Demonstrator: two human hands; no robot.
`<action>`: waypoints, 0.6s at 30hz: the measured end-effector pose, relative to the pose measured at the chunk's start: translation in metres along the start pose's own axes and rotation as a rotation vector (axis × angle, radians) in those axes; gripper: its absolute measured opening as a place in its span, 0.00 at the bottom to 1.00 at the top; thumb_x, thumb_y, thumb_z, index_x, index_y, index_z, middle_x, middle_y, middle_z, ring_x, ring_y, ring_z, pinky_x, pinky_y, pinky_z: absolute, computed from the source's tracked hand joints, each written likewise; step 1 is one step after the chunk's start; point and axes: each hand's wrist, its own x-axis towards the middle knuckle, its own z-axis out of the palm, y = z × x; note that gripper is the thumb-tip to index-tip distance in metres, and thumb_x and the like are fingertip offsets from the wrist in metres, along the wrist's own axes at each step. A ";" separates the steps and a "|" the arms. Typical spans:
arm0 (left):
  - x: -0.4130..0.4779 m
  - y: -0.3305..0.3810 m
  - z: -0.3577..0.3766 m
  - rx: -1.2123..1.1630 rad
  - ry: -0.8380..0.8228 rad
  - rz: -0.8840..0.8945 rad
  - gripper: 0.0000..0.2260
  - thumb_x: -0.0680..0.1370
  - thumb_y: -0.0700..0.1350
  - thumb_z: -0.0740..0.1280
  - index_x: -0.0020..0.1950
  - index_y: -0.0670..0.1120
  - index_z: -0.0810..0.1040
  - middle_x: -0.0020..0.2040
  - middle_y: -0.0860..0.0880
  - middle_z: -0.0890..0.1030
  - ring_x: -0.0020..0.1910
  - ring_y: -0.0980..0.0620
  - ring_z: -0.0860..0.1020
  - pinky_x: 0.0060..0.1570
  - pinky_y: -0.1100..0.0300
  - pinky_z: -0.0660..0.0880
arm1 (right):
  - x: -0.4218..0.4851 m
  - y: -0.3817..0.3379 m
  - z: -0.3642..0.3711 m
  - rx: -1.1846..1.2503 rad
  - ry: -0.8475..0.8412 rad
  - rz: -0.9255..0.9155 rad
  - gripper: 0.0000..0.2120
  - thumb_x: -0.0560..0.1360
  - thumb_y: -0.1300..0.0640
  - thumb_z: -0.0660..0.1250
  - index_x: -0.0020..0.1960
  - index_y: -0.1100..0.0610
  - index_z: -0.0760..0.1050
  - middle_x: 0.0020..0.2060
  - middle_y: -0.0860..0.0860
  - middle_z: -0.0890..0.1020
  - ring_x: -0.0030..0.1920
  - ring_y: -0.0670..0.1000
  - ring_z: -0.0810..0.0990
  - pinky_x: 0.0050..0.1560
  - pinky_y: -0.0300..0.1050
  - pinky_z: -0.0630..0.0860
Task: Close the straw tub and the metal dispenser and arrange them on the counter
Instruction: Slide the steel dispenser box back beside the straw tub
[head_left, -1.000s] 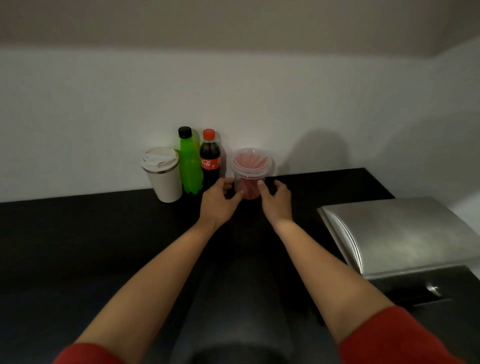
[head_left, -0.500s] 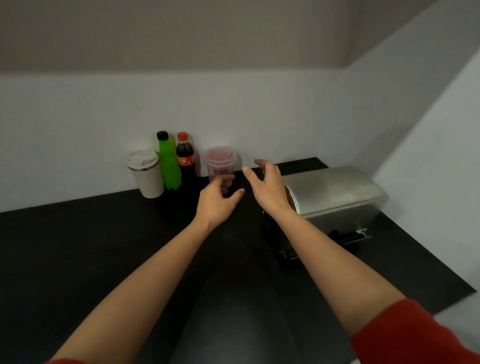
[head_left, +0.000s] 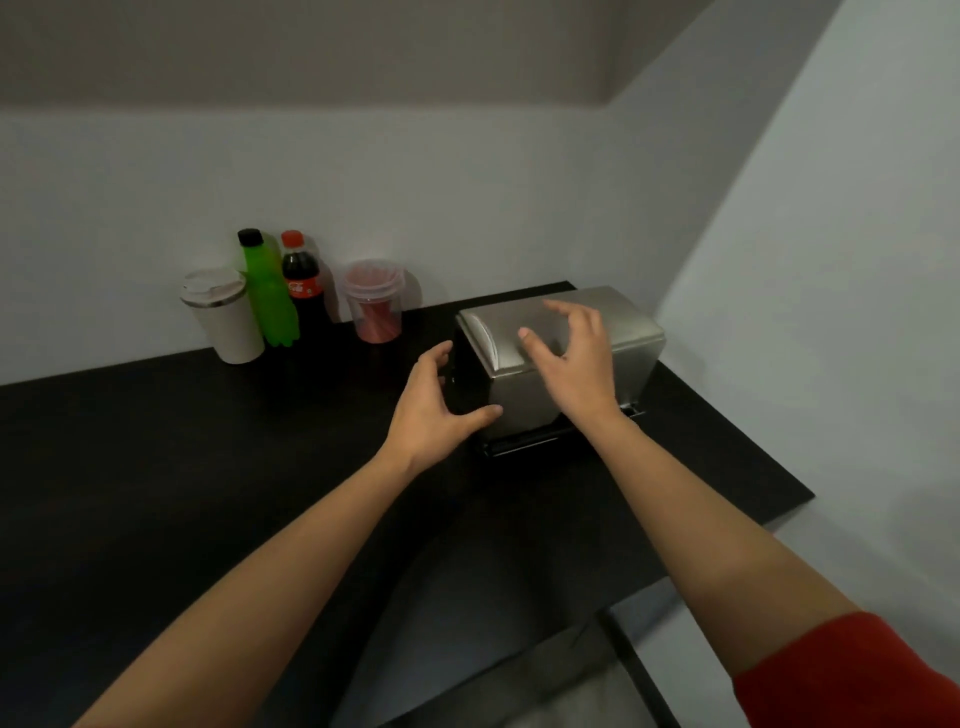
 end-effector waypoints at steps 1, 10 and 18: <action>-0.002 0.001 0.008 0.005 0.009 -0.014 0.44 0.65 0.51 0.77 0.74 0.52 0.55 0.73 0.48 0.63 0.69 0.50 0.65 0.65 0.54 0.67 | -0.001 0.008 -0.009 -0.013 0.016 0.004 0.24 0.73 0.46 0.67 0.66 0.54 0.69 0.63 0.51 0.71 0.63 0.49 0.68 0.64 0.48 0.67; -0.015 0.007 0.075 -0.029 0.142 -0.178 0.49 0.63 0.44 0.79 0.74 0.51 0.51 0.72 0.46 0.63 0.69 0.49 0.66 0.67 0.50 0.67 | -0.007 0.096 -0.068 -0.028 -0.048 0.159 0.39 0.69 0.43 0.70 0.73 0.56 0.57 0.70 0.55 0.65 0.71 0.54 0.62 0.70 0.57 0.63; -0.019 0.004 0.102 -0.025 0.209 -0.257 0.51 0.62 0.41 0.80 0.75 0.52 0.50 0.72 0.48 0.64 0.68 0.49 0.67 0.65 0.47 0.69 | -0.007 0.153 -0.076 0.025 -0.216 0.304 0.48 0.67 0.46 0.74 0.76 0.55 0.49 0.74 0.57 0.58 0.74 0.56 0.57 0.71 0.54 0.60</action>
